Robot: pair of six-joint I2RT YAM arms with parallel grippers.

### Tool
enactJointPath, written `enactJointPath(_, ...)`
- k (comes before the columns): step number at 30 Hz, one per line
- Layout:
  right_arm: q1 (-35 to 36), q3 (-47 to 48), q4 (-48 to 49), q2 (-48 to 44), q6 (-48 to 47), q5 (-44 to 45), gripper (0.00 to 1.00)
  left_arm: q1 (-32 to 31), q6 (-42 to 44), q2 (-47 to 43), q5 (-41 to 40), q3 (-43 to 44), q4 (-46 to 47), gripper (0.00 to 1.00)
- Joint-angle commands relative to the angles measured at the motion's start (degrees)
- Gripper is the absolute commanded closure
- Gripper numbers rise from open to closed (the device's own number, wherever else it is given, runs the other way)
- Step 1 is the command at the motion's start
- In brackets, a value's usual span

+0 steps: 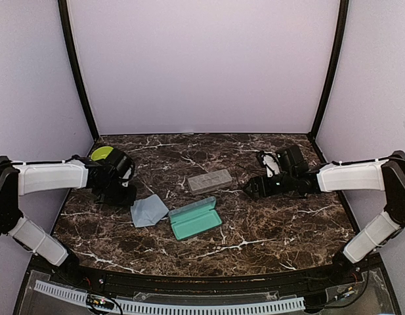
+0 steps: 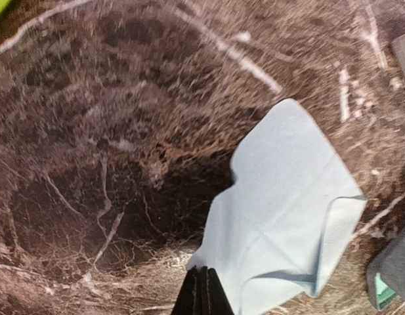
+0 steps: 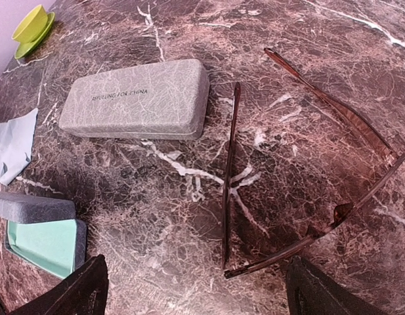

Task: Organize the sunglasses
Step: Pick up the corner of the glasses cleaning cloth at the center of the board.

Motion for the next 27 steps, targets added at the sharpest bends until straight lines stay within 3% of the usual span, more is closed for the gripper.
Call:
enactJointPath(1,0.83,2.51,-0.36,0.46,-0.41,-0.07,0.06,-1.05,5.70,-7.29,0.13,4.99,-2.09,1.00)
enactJointPath(9,1.14,4.50,-1.93,-0.46,-2.56,-1.67,0.05,-8.65,13.70,-9.69,-2.32,17.86,-7.95,1.00)
enactJointPath(18,1.80,9.31,-3.86,-2.42,-6.78,-13.52,0.08,-16.50,18.01,-11.88,7.17,27.27,-6.23,1.00)
enactJointPath(24,0.52,12.33,-10.29,-4.21,-4.97,-8.02,0.09,-25.73,17.73,-7.31,12.43,32.39,-1.44,1.00)
enactJointPath(27,-3.74,11.92,-12.30,-5.34,-2.10,-9.02,0.08,-29.80,16.84,-3.53,17.12,33.39,4.30,1.00)
